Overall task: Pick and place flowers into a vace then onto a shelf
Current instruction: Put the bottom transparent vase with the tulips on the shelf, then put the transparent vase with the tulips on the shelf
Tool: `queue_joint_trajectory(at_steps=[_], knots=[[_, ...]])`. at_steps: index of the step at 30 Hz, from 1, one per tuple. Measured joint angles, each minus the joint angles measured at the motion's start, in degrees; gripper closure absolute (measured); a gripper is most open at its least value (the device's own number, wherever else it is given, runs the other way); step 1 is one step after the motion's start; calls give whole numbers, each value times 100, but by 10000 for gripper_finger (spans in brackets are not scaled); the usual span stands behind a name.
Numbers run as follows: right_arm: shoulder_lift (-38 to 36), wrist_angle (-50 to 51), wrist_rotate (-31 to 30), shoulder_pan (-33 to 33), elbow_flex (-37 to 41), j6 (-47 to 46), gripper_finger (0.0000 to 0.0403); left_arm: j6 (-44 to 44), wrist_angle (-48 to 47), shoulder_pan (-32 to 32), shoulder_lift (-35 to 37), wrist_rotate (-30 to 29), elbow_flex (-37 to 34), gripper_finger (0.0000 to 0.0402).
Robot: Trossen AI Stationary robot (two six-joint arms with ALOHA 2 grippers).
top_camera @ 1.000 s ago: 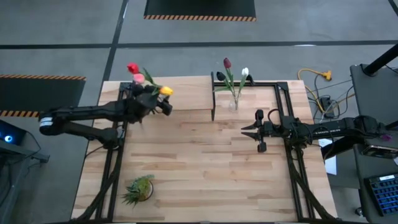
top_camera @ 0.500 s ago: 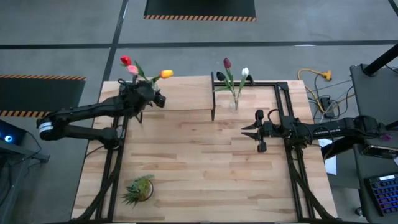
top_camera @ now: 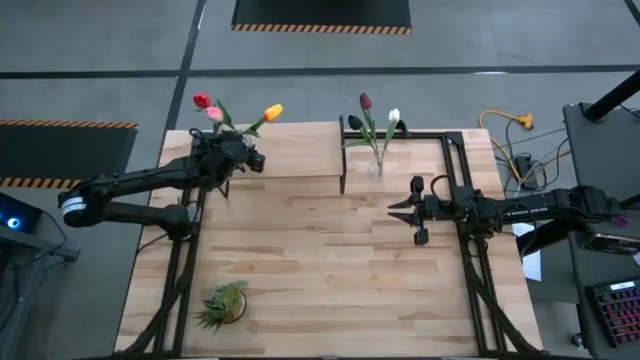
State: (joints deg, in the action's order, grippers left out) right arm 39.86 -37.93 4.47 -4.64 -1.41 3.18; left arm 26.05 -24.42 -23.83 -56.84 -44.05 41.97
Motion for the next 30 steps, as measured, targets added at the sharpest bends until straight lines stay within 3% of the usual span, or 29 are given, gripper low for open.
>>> queue_joint_trajectory(at_steps=[5,15,24,30], knots=[[0,0,-2,0,0,-17,335,2,-49,0,2,17,-19,119],[0,0,0,0,0,-17,335,-309,-70,2,4,59,24,48],[0,2,0,0,0,-2,335,-368,-331,57,327,112,24,43],[0,2,-1,0,0,20,335,-301,-429,221,811,631,24,43]])
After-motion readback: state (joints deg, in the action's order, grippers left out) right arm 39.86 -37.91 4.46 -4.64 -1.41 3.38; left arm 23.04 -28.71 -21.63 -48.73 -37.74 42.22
